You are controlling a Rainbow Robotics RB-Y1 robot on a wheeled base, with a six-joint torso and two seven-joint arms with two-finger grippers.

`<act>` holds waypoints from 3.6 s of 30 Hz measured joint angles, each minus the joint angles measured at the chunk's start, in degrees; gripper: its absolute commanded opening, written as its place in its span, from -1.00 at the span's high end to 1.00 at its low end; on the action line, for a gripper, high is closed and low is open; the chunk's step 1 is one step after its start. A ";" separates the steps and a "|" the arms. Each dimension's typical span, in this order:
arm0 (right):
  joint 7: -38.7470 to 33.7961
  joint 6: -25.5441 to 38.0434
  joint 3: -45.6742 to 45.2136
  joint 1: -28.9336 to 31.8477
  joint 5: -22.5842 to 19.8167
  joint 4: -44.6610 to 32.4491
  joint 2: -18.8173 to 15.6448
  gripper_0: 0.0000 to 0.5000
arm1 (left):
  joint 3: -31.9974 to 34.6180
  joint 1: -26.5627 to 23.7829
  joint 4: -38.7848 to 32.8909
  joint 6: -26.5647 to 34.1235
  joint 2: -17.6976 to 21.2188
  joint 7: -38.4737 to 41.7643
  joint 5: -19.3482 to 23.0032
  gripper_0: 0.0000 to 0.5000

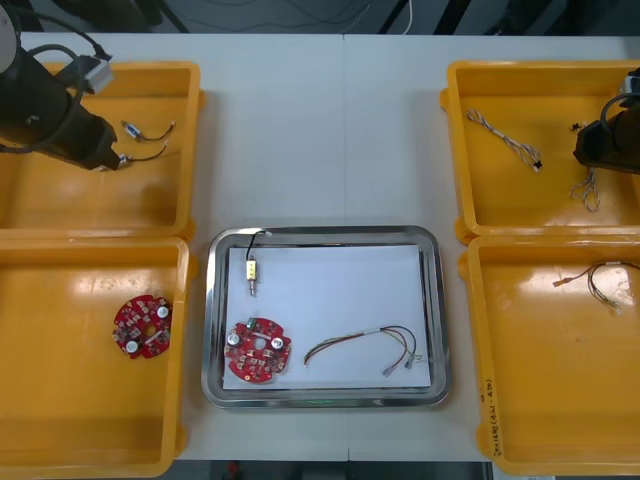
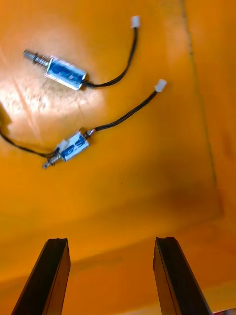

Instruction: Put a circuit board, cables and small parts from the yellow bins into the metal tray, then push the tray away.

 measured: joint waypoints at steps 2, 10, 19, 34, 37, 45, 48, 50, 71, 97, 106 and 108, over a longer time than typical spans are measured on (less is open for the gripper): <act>0.06 0.05 0.00 0.00 0.01 -0.01 0.00 1.00 | 0.02 0.00 0.05 -0.74 0.03 -6.46 0.00 -1.00; 0.08 13.03 0.00 0.04 1.40 -6.96 0.00 1.00 | 0.12 -0.01 1.99 -5.13 0.11 -12.29 0.36 -1.00; 0.08 27.27 0.00 0.06 2.87 -20.13 -0.33 1.00 | 0.21 -0.05 8.58 -13.09 0.15 -20.12 2.54 -1.00; 0.07 52.08 -0.41 0.06 3.22 -37.42 -3.17 1.00 | 0.22 -0.13 16.03 -21.66 0.15 -31.66 7.85 -1.00; 0.07 53.37 -0.44 0.07 2.59 -41.10 -3.17 1.00 | 0.22 -0.14 18.26 -23.97 0.15 -31.78 10.00 -1.00; 0.07 53.44 -0.44 0.19 -4.06 -53.23 -3.11 1.00 | 0.03 -0.14 19.49 -27.14 0.15 -38.32 10.23 -1.00; 0.07 53.61 -0.07 1.41 -7.65 -60.18 -3.03 1.00 | -0.70 -0.14 19.63 -28.97 0.15 -39.91 10.20 -1.00; 0.07 53.62 0.92 3.16 -10.04 -66.16 -3.03 1.00 | -1.41 -0.16 20.16 -30.23 0.14 -39.96 10.20 -1.00; -0.01 53.62 26.10 11.18 -25.82 -95.24 -2.45 1.00 | -6.37 -0.21 25.86 -36.13 0.07 -39.96 13.05 -1.00; 1.75 49.06 51.94 11.18 -19.47 -95.17 4.70 1.00 | -6.57 -0.23 25.99 -36.23 0.07 -39.97 15.80 1.00; 3.51 42.90 58.29 11.18 -15.69 -90.04 7.19 1.00 | -4.77 -0.40 25.99 -30.71 0.15 -39.97 17.78 1.00; 3.79 41.50 58.64 11.19 -15.70 -88.19 7.46 1.00 | -3.62 -0.40 25.85 -28.90 0.31 -39.97 17.81 1.00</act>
